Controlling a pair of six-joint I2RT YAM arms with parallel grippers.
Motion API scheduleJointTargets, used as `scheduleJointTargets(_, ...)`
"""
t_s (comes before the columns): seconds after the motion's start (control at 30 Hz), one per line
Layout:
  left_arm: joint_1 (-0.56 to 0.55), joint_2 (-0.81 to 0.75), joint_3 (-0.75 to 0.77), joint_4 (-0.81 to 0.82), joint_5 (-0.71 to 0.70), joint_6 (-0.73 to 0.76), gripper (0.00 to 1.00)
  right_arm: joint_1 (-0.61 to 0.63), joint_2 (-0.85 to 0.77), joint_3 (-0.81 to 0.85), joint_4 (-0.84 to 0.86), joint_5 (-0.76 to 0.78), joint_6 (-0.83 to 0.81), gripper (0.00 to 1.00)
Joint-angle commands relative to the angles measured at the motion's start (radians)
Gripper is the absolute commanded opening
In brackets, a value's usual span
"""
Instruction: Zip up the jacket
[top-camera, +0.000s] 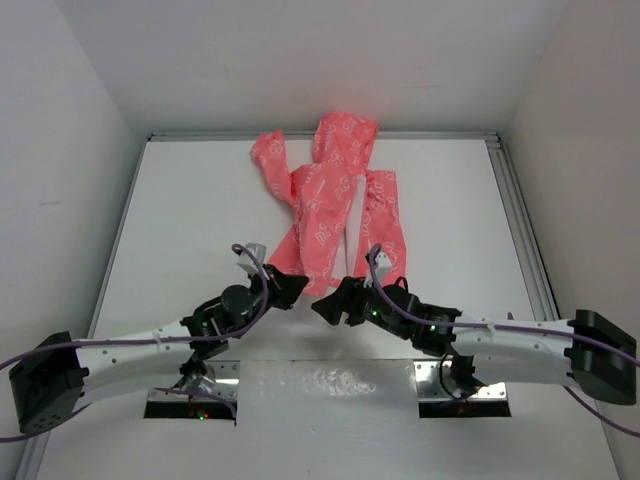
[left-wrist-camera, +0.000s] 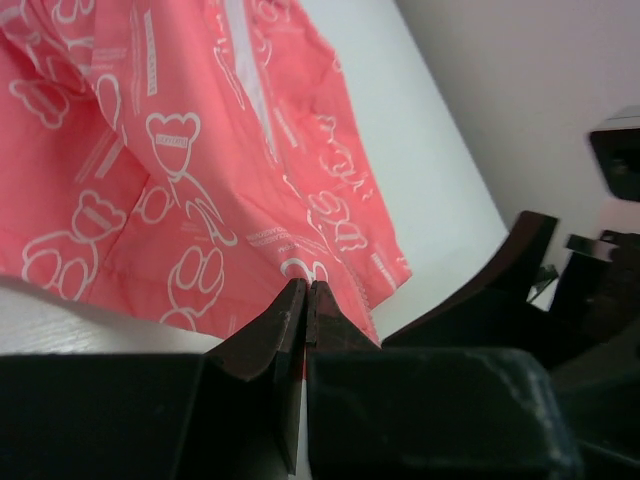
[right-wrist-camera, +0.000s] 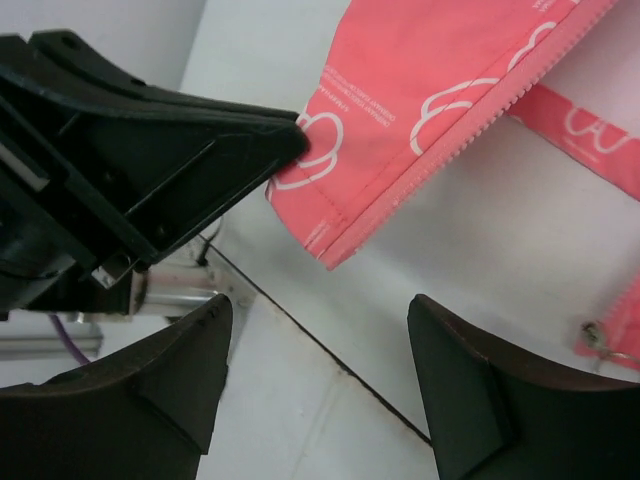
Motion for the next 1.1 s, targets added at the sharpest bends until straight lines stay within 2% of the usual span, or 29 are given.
scheduleJointTargets(0.0, 0.009, -0.06, -0.028, 0.058, 0.011, 0.014, 0.0, -0.021, 0.036, 0.008, 0.19, -0.045, 0.087, 0.71)
scheduleJointTargets(0.13, 0.009, -0.101, -0.055, 0.058, 0.023, -0.005, 0.0, -0.026, 0.055, -0.032, 0.332, -0.042, 0.123, 0.7)
scheduleJointTargets(0.33, 0.009, -0.164, -0.081, 0.055, 0.046, -0.038, 0.0, -0.043, 0.127, -0.038, 0.45, -0.059, 0.158, 0.69)
scheduleJointTargets(0.67, 0.009, -0.212, -0.087, 0.041, 0.046, -0.058, 0.0, -0.043, 0.133, -0.127, 0.517, -0.002, 0.316, 0.64)
scheduleJointTargets(0.8, 0.009, -0.206, -0.085, 0.055, 0.065, -0.066, 0.0, -0.043, 0.142, -0.112, 0.509, 0.021, 0.31, 0.63)
scheduleJointTargets(0.87, 0.009, -0.204, -0.087, 0.055, 0.074, -0.069, 0.0, -0.043, 0.158, -0.101, 0.541, 0.021, 0.276, 0.59)
scheduleJointTargets(1.0, 0.009, -0.21, -0.088, 0.055, 0.094, -0.081, 0.0, -0.049, 0.175, -0.052, 0.5, 0.05, 0.242, 0.56)
scheduleJointTargets(1.07, 0.009, -0.223, -0.093, 0.049, 0.1, -0.087, 0.0, -0.055, 0.188, -0.056, 0.539, 0.055, 0.258, 0.56)
